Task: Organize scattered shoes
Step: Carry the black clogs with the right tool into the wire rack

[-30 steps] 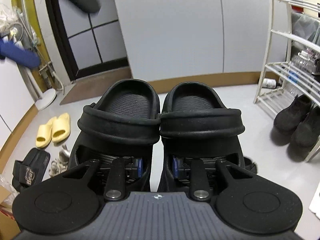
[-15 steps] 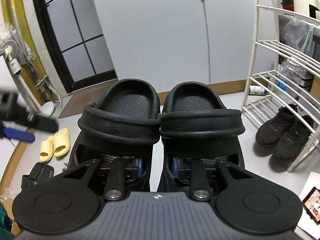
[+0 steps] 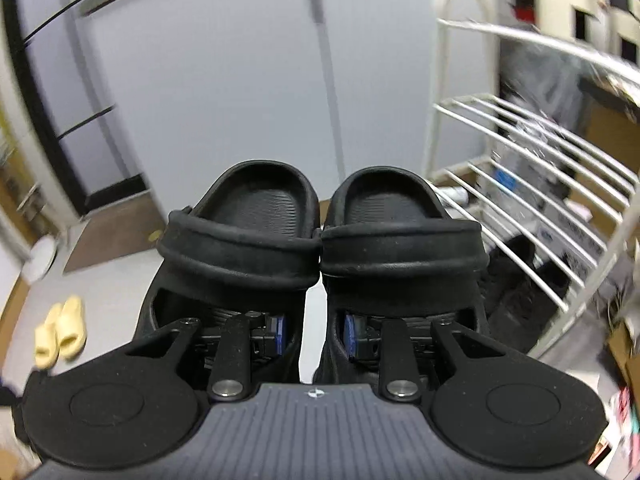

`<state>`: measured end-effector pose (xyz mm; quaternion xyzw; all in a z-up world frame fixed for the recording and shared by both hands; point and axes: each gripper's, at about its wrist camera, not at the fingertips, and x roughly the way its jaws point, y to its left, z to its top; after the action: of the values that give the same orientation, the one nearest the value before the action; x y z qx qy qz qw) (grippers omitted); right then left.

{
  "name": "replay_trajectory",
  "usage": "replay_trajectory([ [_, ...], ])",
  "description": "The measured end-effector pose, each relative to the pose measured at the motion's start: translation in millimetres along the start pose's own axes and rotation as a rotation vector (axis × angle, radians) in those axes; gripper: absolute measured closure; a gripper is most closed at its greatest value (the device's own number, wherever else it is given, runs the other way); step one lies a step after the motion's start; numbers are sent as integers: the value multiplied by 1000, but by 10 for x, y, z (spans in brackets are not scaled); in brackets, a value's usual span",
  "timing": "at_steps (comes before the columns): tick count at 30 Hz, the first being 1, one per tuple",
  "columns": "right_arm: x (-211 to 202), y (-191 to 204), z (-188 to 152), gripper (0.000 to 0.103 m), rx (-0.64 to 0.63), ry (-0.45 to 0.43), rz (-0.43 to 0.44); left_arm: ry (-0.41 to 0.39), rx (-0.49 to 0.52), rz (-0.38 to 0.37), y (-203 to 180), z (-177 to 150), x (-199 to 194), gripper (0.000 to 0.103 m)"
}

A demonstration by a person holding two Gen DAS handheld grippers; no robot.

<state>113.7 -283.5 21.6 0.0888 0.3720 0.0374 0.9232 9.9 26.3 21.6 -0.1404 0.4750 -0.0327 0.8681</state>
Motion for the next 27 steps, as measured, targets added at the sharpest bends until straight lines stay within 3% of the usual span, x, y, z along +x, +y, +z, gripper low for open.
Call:
replay_trajectory([
  [12,753,-790,201,74,164,5,-166,-13,18,15,-99,-89,-37,7],
  [17,1159,-981,234,74,53,-1,-292,0,30,40,-132,-96,32,7],
  [20,1310,-1131,230,74,53,-1,-300,15,54,57,-182,-99,106,7],
  [27,1590,-1412,354,74,69,-53,-409,28,101,52,-347,-130,186,7],
])
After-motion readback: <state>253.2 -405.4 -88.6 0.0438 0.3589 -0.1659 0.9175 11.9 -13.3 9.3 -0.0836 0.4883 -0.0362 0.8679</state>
